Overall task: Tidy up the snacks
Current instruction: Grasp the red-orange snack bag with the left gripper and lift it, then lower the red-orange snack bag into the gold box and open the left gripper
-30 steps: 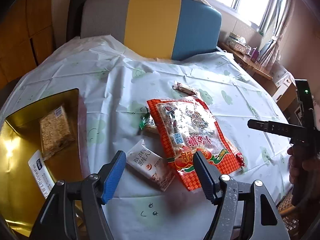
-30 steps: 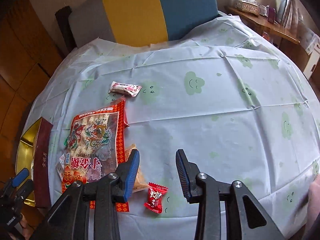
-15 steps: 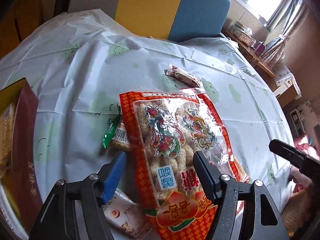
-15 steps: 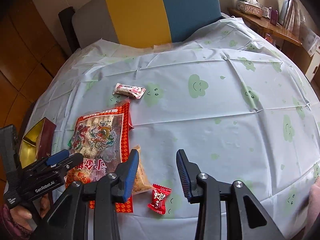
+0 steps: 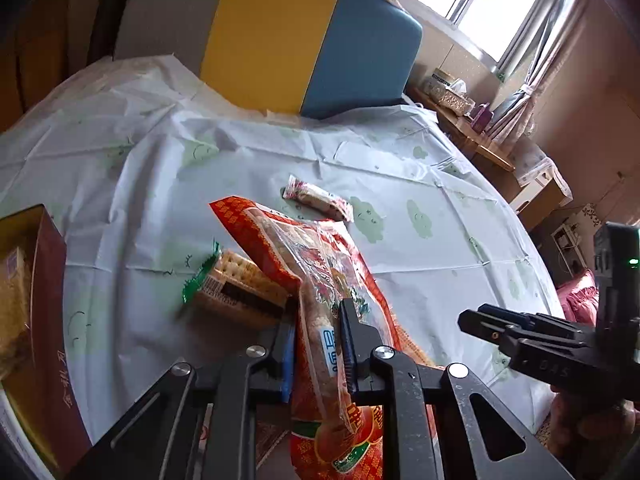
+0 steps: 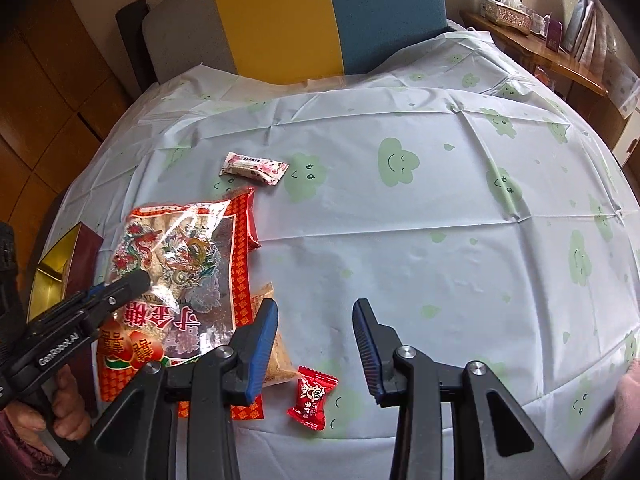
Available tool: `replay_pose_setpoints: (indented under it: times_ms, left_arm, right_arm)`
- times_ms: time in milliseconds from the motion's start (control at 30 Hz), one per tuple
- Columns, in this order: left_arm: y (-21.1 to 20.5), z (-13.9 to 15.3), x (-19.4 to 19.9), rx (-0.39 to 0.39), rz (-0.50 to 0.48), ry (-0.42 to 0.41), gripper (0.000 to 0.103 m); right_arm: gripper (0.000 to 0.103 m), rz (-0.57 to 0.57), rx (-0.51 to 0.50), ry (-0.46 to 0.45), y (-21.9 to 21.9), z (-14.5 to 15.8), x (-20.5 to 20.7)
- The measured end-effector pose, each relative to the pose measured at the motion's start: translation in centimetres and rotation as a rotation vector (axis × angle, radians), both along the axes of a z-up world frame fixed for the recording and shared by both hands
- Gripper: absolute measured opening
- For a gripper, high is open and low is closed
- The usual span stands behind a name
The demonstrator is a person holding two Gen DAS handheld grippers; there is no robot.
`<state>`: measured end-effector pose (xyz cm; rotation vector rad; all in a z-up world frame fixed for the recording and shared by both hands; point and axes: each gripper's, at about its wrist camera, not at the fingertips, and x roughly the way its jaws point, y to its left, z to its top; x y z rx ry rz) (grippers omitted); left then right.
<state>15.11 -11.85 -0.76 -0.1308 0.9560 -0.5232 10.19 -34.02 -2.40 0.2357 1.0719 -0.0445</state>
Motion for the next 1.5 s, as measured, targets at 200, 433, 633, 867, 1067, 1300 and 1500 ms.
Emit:
replay_pose_setpoints:
  times_ms: [200,433,633,867,1067,1300,1500]
  left_arm:
    - [2.0,2.6,-0.4,-0.033,0.017,-0.057,0.019]
    - [7.0,5.8,-1.2,-0.047,0.092,-0.133,0.019]
    - [13.7,8.5,-2.4,-0.018,0.205,-0.206,0.019]
    - [22.8,9.1,-4.1,0.034,0.411,-0.245,0.019]
    - [28.3,6.1,-4.8,0.149,0.558,-0.193,0.019]
    - [30.9,0.3,-4.9,0.279,0.707,-0.039,0.022]
    - [30.8,-1.1,-6.3,0.253,0.725,-0.021,0.028]
  right_arm:
    - [0.039,0.041,-0.020,0.013,0.8,-0.4,0.0]
    - [0.039,0.096,-0.043,0.047,2.0,-1.2,0.1]
    - [0.039,0.101,-0.058,0.062,2.2,-1.5,0.0]
    - [0.039,0.116,-0.076,0.071,2.7,-1.7,-0.2]
    - [0.039,0.126,-0.085,0.075,3.0,-1.8,-0.4]
    - [0.039,0.115,-0.089,0.082,2.9,-1.9,-0.3]
    - [0.039,0.111,-0.094,0.096,2.8,-2.2,0.0]
